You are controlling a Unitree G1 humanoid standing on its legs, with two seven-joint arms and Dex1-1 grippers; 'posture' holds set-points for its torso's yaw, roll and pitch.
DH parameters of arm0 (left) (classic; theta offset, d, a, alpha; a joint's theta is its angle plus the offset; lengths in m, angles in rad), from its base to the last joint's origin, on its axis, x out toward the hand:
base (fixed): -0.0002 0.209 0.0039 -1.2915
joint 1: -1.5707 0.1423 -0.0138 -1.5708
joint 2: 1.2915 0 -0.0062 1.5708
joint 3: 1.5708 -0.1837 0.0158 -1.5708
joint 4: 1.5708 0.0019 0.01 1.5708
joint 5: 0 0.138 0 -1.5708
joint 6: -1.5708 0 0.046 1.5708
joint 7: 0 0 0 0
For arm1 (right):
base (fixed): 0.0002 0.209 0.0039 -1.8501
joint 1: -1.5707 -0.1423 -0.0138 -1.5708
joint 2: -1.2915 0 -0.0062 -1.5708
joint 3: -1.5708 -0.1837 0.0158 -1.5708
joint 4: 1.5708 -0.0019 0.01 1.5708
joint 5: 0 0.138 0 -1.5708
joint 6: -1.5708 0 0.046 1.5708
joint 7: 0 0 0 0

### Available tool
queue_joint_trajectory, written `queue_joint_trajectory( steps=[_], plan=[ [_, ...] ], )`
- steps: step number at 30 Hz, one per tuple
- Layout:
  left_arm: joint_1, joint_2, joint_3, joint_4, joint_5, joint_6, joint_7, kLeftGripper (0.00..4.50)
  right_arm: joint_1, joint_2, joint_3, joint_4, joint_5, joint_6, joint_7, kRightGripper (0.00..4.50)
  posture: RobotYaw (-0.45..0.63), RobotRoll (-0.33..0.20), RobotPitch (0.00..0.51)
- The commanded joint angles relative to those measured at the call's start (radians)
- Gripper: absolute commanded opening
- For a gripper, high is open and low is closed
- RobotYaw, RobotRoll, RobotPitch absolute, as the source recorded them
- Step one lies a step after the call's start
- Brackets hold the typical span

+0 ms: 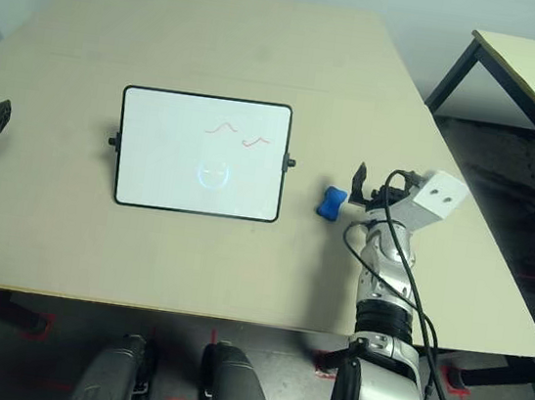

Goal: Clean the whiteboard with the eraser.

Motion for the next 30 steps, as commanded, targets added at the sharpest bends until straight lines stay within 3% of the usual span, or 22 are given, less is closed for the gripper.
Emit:
queue_joint_trajectory(
  steps=[1,6,9,15,20,22,30],
  plan=[
    [0.002,-0.004,0.006,0.037,0.0,-0.017,-0.001,4.5,0.011,0.003,-0.006,-0.003,0.011,-0.002,0.001,4.49,0.03,0.0,0.107],
    [-0.007,-0.014,-0.007,0.065,0.004,-0.034,-0.01,4.5,0.019,0.0,-0.002,-0.054,0.021,0.024,0.011,4.49,0.0,0.0,0.103],
    [-0.033,-0.007,-0.019,0.046,0.0,-0.024,-0.036,4.5,0.03,-0.003,-0.002,-0.16,0.046,0.147,0.012,4.49,-0.01,0.0,0.104],
    [-0.118,0.061,-0.089,-0.102,-0.034,0.114,-0.239,4.5,0.025,-0.039,0.014,-0.589,0.142,0.802,-0.039,4.49,-0.02,0.0,0.104],
    [-0.127,0.112,-0.148,-0.278,-0.089,0.289,-0.395,4.5,-0.03,-0.047,0.014,-0.766,0.173,1.216,-0.087,4.49,-0.01,0.0,0.096],
    [-0.132,0.136,-0.202,-0.4,-0.123,0.421,-0.47,4.5,-0.072,-0.033,0.007,-0.788,0.168,1.365,-0.114,4.49,-0.01,0.0,0.098],
    [-0.117,0.155,-0.303,-0.757,-0.262,0.839,-0.52,4.5,-0.138,0.046,0.021,-0.787,0.131,1.545,-0.142,4.49,0.01,0.0,0.112]
  ],
)
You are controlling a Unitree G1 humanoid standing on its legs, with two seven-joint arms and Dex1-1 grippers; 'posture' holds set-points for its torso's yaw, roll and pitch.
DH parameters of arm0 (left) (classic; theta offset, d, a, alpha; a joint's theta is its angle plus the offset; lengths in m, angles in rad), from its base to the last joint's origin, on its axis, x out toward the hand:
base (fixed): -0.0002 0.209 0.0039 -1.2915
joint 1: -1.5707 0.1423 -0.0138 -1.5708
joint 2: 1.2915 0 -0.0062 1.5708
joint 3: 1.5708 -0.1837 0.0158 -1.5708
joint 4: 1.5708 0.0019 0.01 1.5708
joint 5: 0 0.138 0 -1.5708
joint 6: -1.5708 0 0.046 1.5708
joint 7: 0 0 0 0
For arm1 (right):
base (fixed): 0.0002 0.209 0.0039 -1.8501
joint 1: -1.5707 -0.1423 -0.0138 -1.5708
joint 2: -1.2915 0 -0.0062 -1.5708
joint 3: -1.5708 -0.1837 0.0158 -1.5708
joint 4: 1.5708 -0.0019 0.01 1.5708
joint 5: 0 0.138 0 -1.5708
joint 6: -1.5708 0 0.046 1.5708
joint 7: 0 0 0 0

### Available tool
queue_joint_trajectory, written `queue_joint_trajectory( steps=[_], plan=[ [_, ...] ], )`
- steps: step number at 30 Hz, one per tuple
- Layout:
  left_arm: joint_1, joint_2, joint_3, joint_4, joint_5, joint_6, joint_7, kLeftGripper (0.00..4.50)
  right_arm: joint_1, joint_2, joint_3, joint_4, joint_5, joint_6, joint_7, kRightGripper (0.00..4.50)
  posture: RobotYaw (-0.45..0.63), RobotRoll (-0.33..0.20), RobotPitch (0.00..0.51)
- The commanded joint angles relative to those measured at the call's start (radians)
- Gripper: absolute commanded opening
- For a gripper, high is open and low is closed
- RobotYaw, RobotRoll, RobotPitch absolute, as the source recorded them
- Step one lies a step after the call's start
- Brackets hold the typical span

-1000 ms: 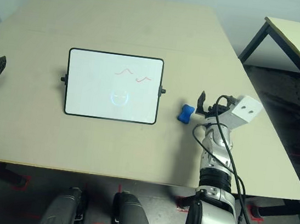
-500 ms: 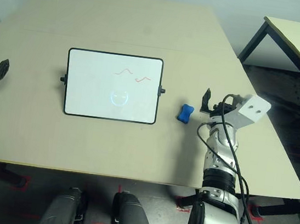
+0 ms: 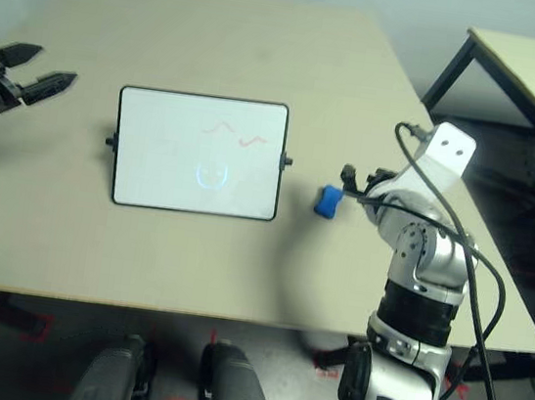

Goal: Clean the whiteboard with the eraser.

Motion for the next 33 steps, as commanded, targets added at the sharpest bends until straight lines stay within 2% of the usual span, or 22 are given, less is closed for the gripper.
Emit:
queue_joint_trajectory(
  steps=[1,8,17,18,19,30,33],
  plan=[
    [0.008,-0.012,-0.031,-0.131,-0.065,0.162,0.026,4.5,-0.015,0.022,0.019,0.011,-0.025,0.04,-0.006,4.49,0.01,0.0,0.111],
    [0.013,-0.061,-0.071,-0.306,-0.108,0.29,0.097,4.5,0.0,0.052,0.057,0.071,-0.067,0.014,0.005,4.49,0.04,0.0,0.118],
    [0.017,-0.109,-0.097,-0.363,-0.112,0.316,0.15,4.5,0.002,0.06,0.115,0.156,-0.12,-0.069,0.02,4.49,0.05,0.0,0.117],
    [0.016,-0.115,-0.098,-0.366,-0.114,0.317,0.154,4.5,0.002,0.06,0.119,0.164,-0.127,-0.077,0.019,4.12,0.05,0.0,0.118],
    [0.016,-0.119,-0.099,-0.368,-0.114,0.318,0.157,4.5,0.003,0.059,0.124,0.169,-0.134,-0.085,0.019,3.94,0.05,0.0,0.119],
    [0.01,-0.137,-0.113,-0.356,-0.114,0.316,0.156,4.5,0.031,0.059,0.122,0.194,-0.179,-0.141,0.011,0.16,0.04,0.0,0.125],
    [0.009,-0.138,-0.116,-0.353,-0.113,0.315,0.155,4.5,0.036,0.058,0.118,0.183,-0.182,-0.145,0.01,0.07,0.03,0.0,0.124]
  ],
)
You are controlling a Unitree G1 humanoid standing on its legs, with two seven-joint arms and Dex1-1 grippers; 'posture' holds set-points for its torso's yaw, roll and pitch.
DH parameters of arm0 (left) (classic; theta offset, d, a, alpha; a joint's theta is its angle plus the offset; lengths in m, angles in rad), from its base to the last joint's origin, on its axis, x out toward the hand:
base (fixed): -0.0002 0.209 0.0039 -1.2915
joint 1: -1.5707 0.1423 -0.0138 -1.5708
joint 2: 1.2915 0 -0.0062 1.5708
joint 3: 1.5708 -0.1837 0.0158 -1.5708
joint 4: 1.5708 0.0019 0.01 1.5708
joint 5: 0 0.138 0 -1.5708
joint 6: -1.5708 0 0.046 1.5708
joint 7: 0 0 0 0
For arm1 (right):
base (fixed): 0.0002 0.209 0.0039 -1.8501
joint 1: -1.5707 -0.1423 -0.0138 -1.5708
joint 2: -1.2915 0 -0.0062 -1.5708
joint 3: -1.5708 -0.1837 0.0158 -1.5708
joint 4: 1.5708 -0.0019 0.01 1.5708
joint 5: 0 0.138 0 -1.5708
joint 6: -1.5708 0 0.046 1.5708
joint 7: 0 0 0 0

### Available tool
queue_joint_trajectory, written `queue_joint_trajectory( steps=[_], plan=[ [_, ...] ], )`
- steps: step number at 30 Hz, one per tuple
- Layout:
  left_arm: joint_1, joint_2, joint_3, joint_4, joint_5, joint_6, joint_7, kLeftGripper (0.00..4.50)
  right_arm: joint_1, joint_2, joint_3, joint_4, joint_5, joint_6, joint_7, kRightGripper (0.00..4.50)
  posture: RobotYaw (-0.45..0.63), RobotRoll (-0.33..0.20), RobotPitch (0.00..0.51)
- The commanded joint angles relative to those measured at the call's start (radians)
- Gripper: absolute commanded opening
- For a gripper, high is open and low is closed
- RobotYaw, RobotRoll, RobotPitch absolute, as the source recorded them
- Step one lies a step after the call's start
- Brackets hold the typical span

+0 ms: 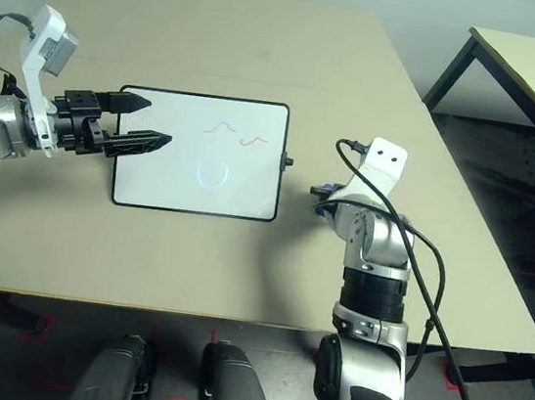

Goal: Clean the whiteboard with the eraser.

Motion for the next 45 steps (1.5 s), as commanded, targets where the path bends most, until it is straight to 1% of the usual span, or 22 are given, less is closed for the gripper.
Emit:
queue_joint_trajectory(
  steps=[1,4,8,11,13,17,20,23,27,30,35,40,45],
  plan=[
    [0.001,0.0,-0.018,0.004,-0.004,0.007,-0.006,4.5,0.023,0.001,0.0,0.001,-0.02,-0.002,-0.005,0.07,0.03,0.0,0.124],
    [0.004,0.002,-0.022,0.002,-0.005,0.011,-0.009,4.5,0.005,-0.007,-0.006,-0.032,-0.021,-0.019,0.002,0.07,0.03,0.0,0.122],
    [0.005,0.007,-0.024,0.006,-0.002,0.009,-0.016,4.5,-0.064,-0.036,-0.011,-0.079,-0.01,-0.047,0.031,0.07,0.02,0.0,0.121],
    [0.009,0.013,-0.024,0.01,0.002,0.006,-0.023,4.5,-0.131,-0.057,-0.018,-0.122,0.021,-0.049,0.078,0.07,0.02,0.0,0.121],
    [0.011,0.015,-0.024,0.013,0.005,0.004,-0.027,4.5,-0.172,-0.071,0.0,-0.16,0.069,-0.048,0.153,0.07,0.01,0.0,0.12],
    [0.01,0.021,-0.031,0.024,0.016,-0.007,-0.035,4.5,-0.21,-0.12,0.096,-0.24,0.121,-0.044,0.284,0.07,0.01,0.0,0.116],
    [0.005,0.023,-0.033,0.037,0.022,-0.014,-0.041,4.5,-0.215,-0.108,0.145,-0.276,0.144,-0.025,0.325,0.07,0.01,0.0,0.114],
    [0.003,0.028,-0.034,0.05,0.029,-0.024,-0.047,4.5,-0.197,-0.104,0.206,-0.29,0.138,-0.052,0.351,0.07,0.01,0.0,0.113],
    [-0.001,0.037,-0.035,0.072,0.039,-0.039,-0.054,4.5,-0.166,-0.085,0.311,-0.302,0.114,-0.126,0.379,0.07,0.02,0.0,0.114],
    [-0.004,0.04,-0.032,0.082,0.047,-0.043,-0.063,4.5,-0.147,-0.112,0.397,-0.293,0.073,-0.224,0.422,0.07,0.02,0.0,0.117],
    [-0.004,0.045,-0.03,0.089,0.053,-0.046,-0.071,4.5,-0.127,-0.155,0.502,-0.245,-0.016,-0.389,0.481,0.07,0.03,0.0,0.124],
    [-0.006,0.049,-0.029,0.091,0.056,-0.043,-0.076,4.5,-0.126,-0.168,0.576,-0.16,-0.126,-0.563,0.505,0.07,0.03,0.0,0.127],
    [-0.01,0.053,-0.029,0.094,0.057,-0.041,-0.078,4.5,-0.13,-0.143,0.625,-0.059,-0.229,-0.724,0.502,0.07,0.04,0.0,0.128]
  ],
)
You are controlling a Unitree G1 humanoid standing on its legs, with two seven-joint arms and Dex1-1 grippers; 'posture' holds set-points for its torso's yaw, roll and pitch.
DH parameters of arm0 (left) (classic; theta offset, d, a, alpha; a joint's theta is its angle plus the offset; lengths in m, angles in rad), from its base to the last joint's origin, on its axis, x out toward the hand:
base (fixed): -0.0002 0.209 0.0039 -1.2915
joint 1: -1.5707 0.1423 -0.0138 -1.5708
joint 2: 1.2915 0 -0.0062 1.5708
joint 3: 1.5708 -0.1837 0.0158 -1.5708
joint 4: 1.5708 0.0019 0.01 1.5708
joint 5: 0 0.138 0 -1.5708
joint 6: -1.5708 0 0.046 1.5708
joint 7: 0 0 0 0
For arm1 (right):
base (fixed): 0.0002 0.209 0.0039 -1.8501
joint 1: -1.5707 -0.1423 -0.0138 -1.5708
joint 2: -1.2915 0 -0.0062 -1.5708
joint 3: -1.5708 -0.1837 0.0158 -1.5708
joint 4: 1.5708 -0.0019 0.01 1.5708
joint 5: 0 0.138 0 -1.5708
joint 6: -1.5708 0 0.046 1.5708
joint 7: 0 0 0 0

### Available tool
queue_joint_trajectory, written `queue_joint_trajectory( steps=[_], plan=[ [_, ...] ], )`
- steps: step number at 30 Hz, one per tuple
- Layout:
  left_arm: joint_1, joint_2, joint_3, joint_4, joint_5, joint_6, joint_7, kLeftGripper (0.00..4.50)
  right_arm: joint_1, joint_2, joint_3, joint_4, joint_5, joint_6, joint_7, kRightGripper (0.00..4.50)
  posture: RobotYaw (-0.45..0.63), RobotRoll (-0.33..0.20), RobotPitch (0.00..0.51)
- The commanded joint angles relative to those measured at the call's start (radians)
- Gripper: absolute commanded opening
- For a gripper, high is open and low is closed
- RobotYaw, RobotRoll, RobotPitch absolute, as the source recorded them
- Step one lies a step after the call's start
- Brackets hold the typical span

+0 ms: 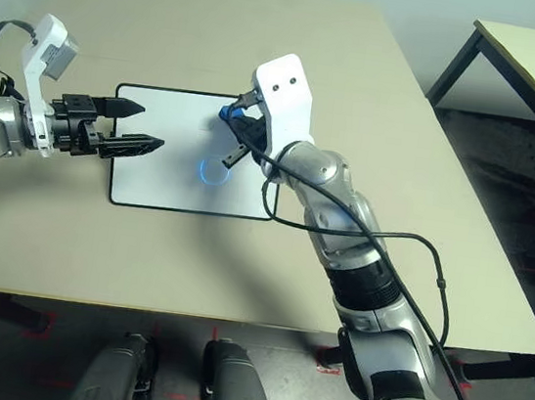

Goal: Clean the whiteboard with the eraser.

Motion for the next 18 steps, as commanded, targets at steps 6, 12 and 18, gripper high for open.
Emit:
queue_joint_trajectory(
  steps=[6,12,18],
  plan=[
    [-0.014,0.011,-0.011,0.009,0.007,0.001,-0.006,4.5,0.016,0.086,0.064,0.15,-0.118,-0.177,0.017,0.07,0.04,0.0,0.129],
    [-0.016,0.013,-0.012,0.007,0.007,0.005,-0.006,4.5,0.038,0.146,0.068,0.188,-0.141,-0.188,0.05,0.07,0.04,0.0,0.133],
    [-0.019,0.009,-0.016,0.005,0.008,0.007,-0.002,4.5,0.041,0.17,0.049,0.216,-0.166,-0.189,0.05,0.07,0.05,0.0,0.135]
  ],
)
